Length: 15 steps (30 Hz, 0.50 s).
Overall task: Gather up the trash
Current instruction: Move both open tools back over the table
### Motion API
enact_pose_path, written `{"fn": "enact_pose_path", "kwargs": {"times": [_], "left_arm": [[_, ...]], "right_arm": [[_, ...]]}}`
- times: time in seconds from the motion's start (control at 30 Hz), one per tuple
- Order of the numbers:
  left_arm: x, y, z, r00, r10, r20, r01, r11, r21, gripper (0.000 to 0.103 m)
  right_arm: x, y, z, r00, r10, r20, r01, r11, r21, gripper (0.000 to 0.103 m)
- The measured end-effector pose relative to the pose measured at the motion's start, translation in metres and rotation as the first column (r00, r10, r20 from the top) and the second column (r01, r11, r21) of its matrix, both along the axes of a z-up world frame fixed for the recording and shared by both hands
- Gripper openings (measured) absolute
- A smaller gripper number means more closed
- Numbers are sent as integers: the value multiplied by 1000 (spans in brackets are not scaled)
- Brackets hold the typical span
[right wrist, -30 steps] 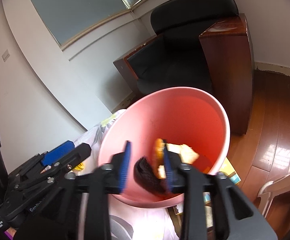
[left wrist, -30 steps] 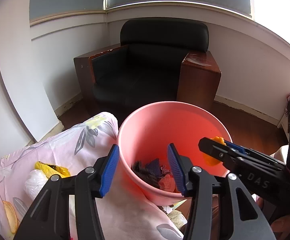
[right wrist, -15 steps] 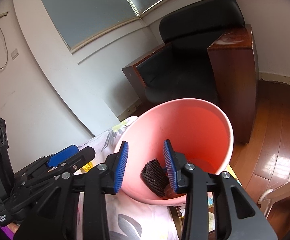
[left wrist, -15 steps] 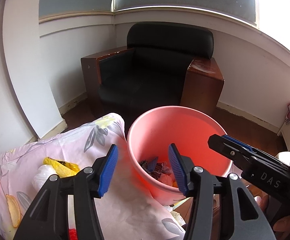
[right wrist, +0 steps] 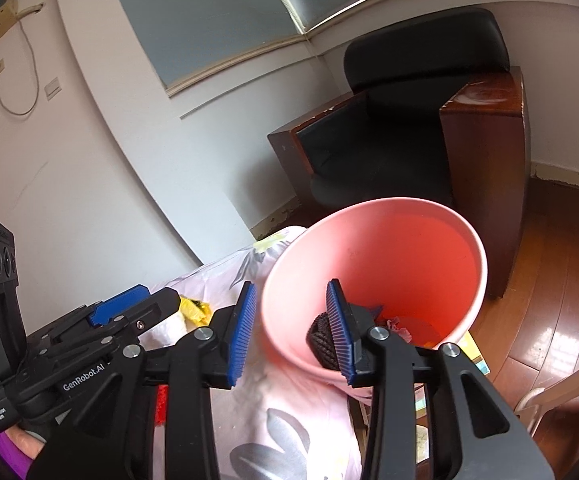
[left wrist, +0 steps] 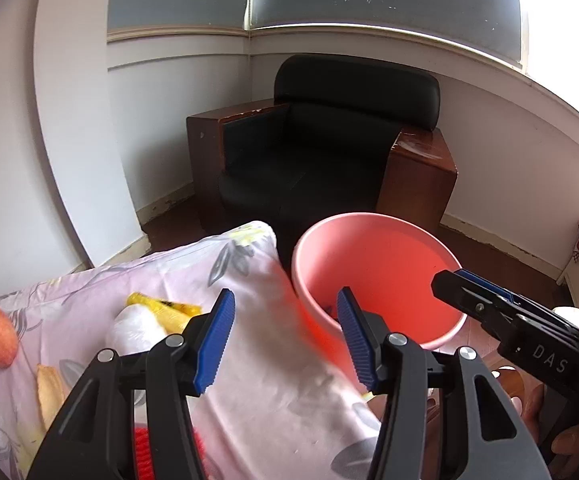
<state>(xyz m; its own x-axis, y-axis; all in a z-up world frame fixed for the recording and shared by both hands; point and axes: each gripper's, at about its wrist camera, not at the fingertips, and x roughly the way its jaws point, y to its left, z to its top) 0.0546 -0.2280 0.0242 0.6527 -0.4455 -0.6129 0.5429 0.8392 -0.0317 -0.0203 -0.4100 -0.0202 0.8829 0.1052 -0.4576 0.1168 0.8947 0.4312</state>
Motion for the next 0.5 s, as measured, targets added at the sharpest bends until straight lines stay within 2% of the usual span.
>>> {"fn": "enact_pose_path", "kwargs": {"times": [0.5], "left_arm": [[-27, 57, 5, 998, 62, 5, -62, 998, -19, 53]], "right_arm": [[-13, 47, -1, 995, 100, -21, -101, 993, -55, 37]]}}
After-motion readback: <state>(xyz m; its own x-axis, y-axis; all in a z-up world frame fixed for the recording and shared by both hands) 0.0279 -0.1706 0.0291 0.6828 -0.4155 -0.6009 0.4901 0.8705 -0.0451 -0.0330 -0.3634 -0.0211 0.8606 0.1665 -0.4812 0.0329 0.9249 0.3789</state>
